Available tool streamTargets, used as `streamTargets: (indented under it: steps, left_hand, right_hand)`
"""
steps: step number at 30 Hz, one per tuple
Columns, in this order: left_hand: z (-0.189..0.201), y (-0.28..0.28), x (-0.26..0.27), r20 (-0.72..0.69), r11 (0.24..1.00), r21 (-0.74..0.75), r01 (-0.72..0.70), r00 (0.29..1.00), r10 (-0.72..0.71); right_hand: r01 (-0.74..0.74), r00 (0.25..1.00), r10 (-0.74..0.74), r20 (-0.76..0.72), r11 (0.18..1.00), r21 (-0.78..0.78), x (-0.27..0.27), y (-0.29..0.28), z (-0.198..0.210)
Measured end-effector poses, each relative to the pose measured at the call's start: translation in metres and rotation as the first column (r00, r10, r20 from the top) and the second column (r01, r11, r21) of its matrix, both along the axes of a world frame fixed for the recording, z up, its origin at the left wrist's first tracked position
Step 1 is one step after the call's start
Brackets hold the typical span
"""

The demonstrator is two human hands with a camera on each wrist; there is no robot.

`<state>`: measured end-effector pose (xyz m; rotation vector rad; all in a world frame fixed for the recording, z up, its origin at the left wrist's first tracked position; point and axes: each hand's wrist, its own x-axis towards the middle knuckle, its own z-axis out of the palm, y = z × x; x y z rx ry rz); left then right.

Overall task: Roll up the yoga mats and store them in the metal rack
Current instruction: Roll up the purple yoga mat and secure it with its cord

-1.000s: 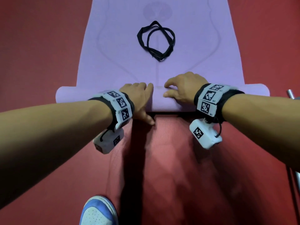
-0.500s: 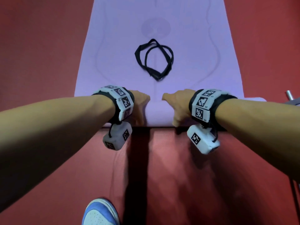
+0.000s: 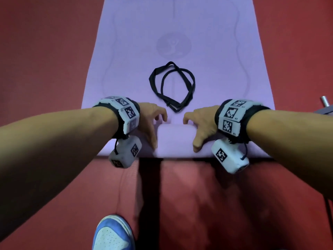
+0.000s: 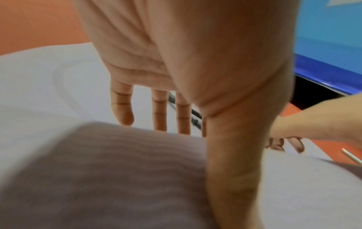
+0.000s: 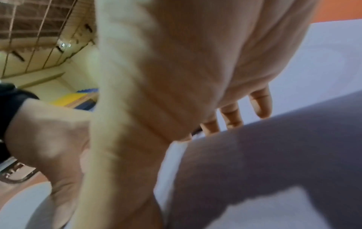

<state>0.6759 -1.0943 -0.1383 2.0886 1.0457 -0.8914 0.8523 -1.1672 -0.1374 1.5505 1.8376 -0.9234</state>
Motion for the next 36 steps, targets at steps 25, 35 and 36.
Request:
streamTargets:
  steps: [25, 35, 36]
  left_hand:
    - [-0.009, -0.02, -0.002, -0.009, 0.909, 0.385, 0.161, 0.985, -0.171]
    - [-0.01, -0.003, -0.002, -0.015, 0.938, 0.32, 0.131, 0.991, -0.133]
    - [-0.008, 0.004, -0.002, -0.017, 0.944, 0.305, 0.124, 0.992, -0.125]
  right_hand:
    - [0.247, 0.966, -0.232, -0.109, 0.957, 0.151, 0.01, 0.081, -0.027]
    - [0.543, 0.779, -0.459, -0.427, 0.835, 0.092, 0.017, 0.079, -0.019]
    - [0.622, 0.675, -0.522, -0.521, 0.783, 0.021, 0.017, 0.08, -0.009]
